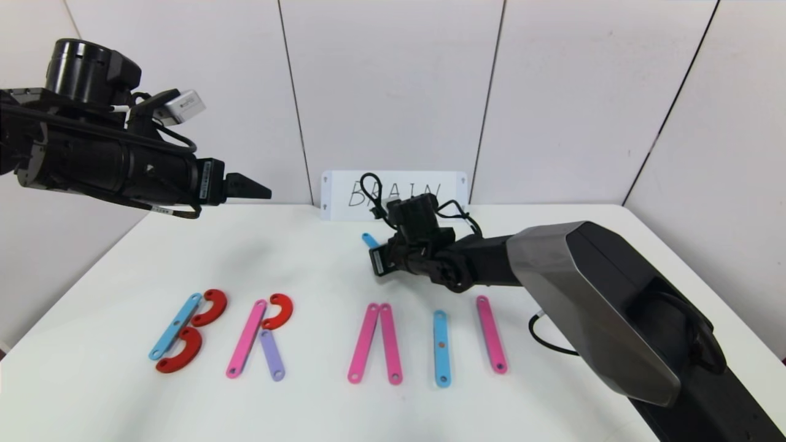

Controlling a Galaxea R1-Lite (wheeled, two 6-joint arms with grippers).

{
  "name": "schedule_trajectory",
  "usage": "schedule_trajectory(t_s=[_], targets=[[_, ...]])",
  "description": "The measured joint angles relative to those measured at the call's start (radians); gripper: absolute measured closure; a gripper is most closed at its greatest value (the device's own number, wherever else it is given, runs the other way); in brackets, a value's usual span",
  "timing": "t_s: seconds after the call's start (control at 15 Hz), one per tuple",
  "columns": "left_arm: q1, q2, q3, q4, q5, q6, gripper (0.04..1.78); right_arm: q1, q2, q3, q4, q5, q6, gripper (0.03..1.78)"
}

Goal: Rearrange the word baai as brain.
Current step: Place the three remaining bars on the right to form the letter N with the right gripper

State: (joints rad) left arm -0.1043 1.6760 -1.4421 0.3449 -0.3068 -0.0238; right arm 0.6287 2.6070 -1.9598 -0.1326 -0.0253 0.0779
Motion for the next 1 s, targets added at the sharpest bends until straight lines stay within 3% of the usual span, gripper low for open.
schedule_trajectory(t_s=[0.67, 1.0], targets=[[0.000, -0.001, -0.003, 0.000, 0.000, 0.000, 0.08, -0.036, -0.114, 0.016, 0.026, 0.001, 0.003, 1.54], [0.000, -0.005, -0.003, 0.001, -0.011, -0.002, 0.08, -0.102, -0.296, 0.194, 0.024, 0.005, 0.010, 1.54]])
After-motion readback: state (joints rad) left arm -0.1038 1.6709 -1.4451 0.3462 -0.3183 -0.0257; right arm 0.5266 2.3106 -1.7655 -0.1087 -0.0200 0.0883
